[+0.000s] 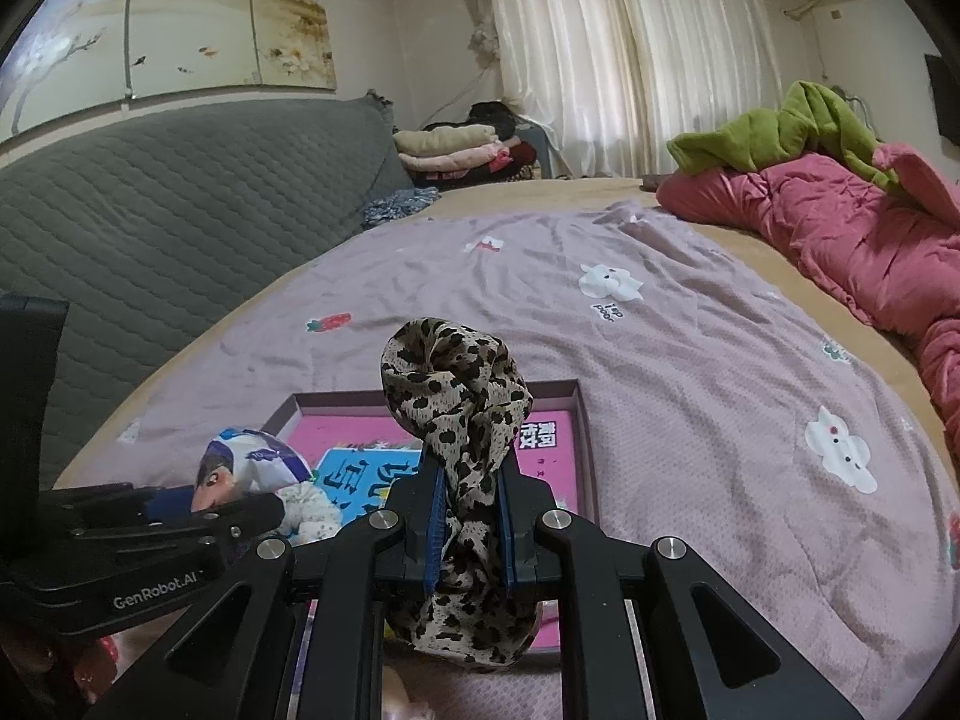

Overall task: Organize soft objects
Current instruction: 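Lift and carry the packet and leopard scrunchie over the pink tray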

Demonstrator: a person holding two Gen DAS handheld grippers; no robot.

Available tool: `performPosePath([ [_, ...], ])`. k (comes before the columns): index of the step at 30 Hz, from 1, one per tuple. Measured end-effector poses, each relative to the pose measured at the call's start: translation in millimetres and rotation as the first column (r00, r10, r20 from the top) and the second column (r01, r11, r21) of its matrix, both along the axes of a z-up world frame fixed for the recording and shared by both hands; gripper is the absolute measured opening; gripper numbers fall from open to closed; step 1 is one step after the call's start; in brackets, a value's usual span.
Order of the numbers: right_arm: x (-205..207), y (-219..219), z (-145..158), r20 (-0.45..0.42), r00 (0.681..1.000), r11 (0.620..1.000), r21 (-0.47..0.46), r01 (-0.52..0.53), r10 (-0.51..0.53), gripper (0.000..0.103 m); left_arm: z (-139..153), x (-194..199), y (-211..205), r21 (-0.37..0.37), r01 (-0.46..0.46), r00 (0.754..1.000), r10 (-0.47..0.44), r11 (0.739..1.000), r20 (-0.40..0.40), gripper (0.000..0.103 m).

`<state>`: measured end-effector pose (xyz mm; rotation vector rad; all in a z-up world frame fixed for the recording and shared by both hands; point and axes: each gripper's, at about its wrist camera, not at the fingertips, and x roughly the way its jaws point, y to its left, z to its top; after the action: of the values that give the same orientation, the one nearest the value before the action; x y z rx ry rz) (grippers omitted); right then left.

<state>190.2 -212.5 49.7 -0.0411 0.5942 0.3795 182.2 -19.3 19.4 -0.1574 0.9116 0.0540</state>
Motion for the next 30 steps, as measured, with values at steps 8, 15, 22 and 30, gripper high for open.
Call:
performPosePath([
  [8, 8.2, -5.1, -6.0, -0.001, 1.000, 1.000, -0.001, 0.010, -0.010, 0.015, -10.8, 18.0, -13.3, 0.006, 0.031, 0.999, -0.031, 1.000, -0.018, 0.041],
  [15, 10.9, -6.4, -7.0, 0.005, 1.000, 1.000, -0.008, 0.009, -0.009, 0.015, -29.5, 31.4, -22.6, -0.003, 0.049, 0.997, -0.049, 0.999, -0.058, 0.041],
  [22, 18.5, -7.0, -14.4, -0.013, 1.000, 1.000, -0.014, 0.004, -0.004, 0.015, -42.4, 37.9, -25.3, -0.010, 0.060, 0.995, -0.061, 0.998, -0.082, 0.041],
  [30, 26.2, -2.5, -28.5, -0.039, 0.999, 0.999, -0.041, -0.016, 0.014, 0.015, -53.1, 42.1, -22.4, -0.023, 0.056, 0.993, -0.058, 0.998, -0.101, 0.041],
])
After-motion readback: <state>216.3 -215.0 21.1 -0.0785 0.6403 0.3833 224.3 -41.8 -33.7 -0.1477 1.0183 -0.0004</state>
